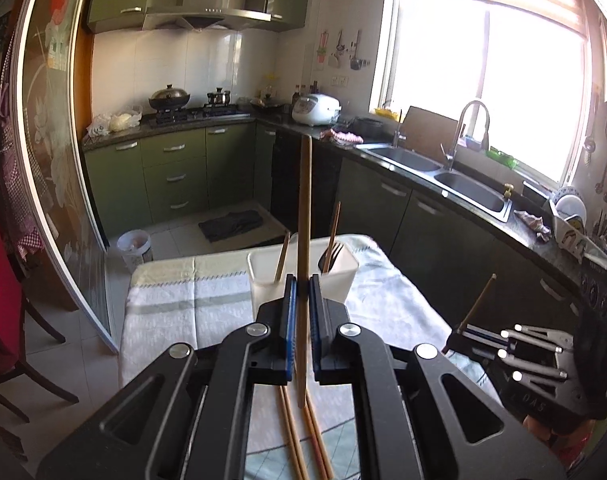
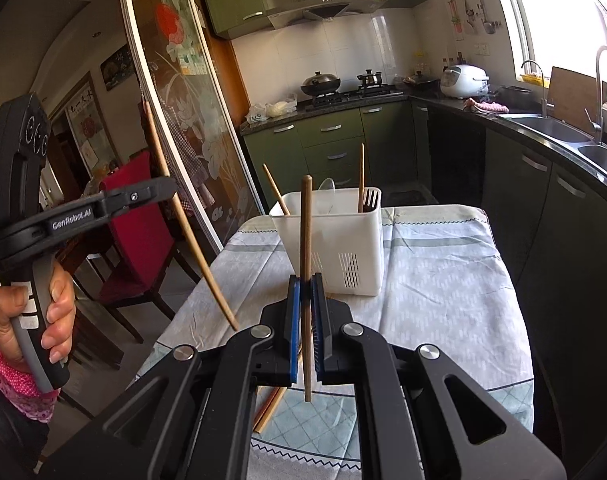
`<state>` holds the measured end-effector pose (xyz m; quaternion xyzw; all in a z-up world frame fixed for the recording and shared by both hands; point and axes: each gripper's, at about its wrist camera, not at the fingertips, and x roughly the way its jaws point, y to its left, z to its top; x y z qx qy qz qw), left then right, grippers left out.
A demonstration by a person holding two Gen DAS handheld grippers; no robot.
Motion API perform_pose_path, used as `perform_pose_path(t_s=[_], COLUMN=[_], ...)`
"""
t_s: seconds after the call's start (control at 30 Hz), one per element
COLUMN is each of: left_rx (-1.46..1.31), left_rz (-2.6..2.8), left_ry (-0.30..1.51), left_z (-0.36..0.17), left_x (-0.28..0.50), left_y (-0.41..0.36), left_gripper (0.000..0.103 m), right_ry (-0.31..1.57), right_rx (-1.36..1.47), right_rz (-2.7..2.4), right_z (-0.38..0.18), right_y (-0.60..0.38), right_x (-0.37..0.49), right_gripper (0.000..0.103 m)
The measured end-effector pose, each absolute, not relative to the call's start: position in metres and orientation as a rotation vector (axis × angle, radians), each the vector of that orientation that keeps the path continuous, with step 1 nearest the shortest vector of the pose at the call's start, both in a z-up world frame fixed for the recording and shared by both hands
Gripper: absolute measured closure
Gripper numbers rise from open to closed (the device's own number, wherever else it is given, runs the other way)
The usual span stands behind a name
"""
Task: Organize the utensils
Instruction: 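Raise both held chopsticks above the white holder with both tools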
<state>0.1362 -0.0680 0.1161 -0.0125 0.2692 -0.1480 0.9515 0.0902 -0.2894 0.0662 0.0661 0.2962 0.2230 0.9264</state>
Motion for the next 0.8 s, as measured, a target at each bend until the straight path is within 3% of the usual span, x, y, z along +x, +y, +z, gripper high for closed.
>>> perform_pose_path(t_s=[0.2,0.4,0.8], left_rx=[-0.058,-0.008,0.057], left_rz=[-0.285,-0.202,-0.16], left_ry=[0.389,0.3,0.471], left_z=[0.15,0.138,0.068], left_x=[0.177,0.213,0.245], left_y=[-0.091,-0.112,-0.116], left_gripper=[0.097,0.097,0.097], right_ry=[0.58,0.577,0.521], right_rx=[0.151,0.158,0.157], right_rz=[0.459,0.439,0.428], right_z=[0.077,0.078,0.106], right_y=[-0.296,-0.305,-0.296], right_x=[0.091,0.096,0.122], right_gripper=[0.096,0.096,0.096])
